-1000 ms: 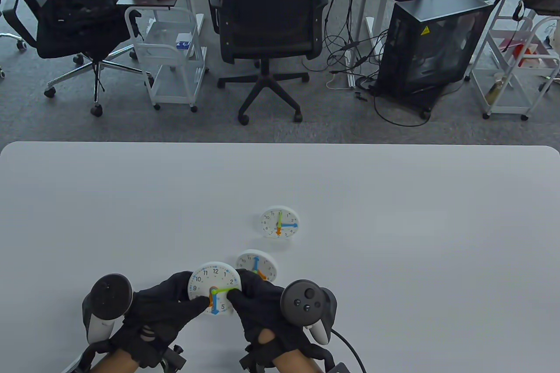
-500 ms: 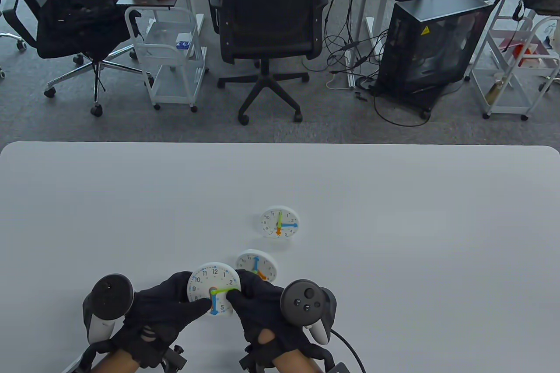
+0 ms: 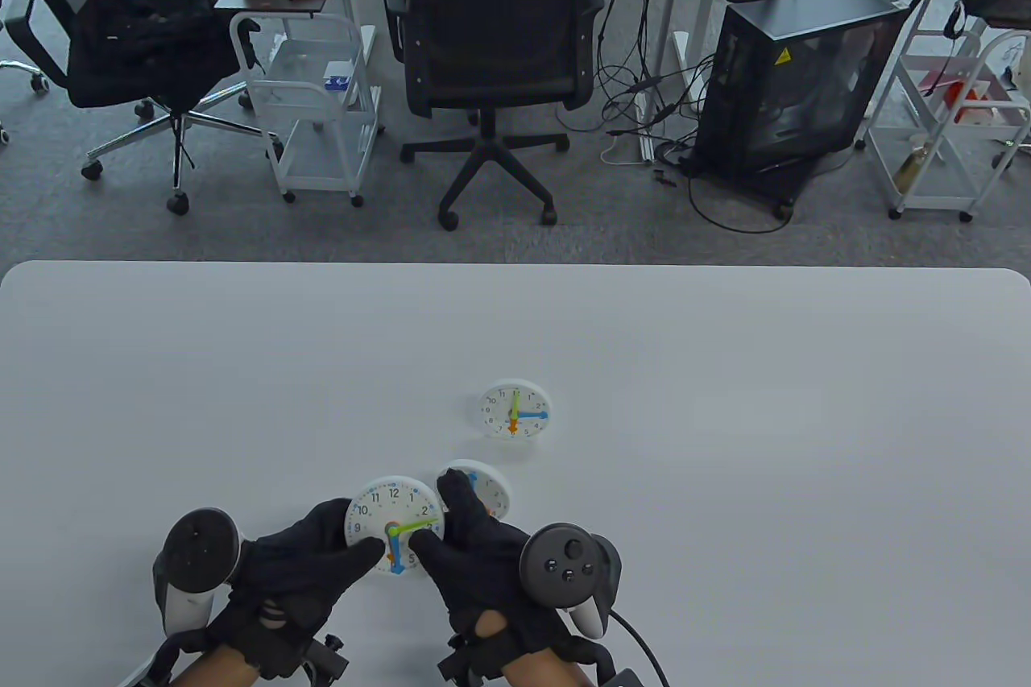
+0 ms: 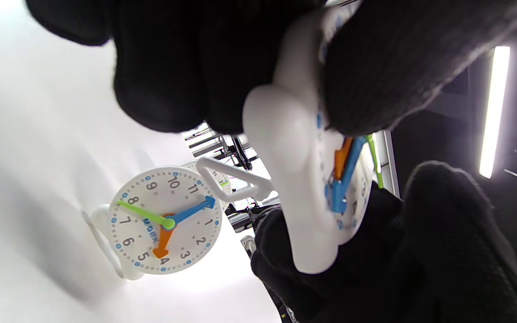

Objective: Turn clock hands to synchronize teaching clocks

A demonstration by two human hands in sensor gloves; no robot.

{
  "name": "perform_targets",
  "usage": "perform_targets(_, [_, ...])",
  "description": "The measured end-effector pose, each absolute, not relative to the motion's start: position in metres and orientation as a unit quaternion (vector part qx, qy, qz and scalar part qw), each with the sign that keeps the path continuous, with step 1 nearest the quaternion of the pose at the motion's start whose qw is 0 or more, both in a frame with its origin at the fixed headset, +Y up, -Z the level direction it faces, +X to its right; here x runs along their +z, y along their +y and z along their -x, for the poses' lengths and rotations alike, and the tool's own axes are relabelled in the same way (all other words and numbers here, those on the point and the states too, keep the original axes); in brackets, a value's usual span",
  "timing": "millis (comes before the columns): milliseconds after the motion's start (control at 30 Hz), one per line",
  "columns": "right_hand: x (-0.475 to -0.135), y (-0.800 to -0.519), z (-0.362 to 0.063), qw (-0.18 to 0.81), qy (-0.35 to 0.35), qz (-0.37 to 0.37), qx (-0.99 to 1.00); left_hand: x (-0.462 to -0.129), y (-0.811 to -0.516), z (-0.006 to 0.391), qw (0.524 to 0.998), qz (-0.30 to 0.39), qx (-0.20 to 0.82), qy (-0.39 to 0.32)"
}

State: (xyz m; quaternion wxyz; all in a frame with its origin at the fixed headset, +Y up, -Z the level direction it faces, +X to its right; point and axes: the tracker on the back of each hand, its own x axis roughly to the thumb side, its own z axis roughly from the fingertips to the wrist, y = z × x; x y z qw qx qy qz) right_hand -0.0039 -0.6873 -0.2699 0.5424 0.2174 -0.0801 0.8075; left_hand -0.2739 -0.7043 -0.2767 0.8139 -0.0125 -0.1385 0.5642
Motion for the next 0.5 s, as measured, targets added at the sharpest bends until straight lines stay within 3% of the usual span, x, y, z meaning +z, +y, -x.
perform_targets(267, [-0.262, -0.679, 0.017, 0.419, -0.097, -0.291, 0.855, -0.276, -0.703, 0.276, 0.812, 0.001, 0.569, -0.133])
perform_targets(500, [-0.255, -0.671, 0.022, 0.361, -0.146, -0.308, 0.868, -0.272, -0.7, 0.274, 0.804, -0.004, 0.578, -0.138])
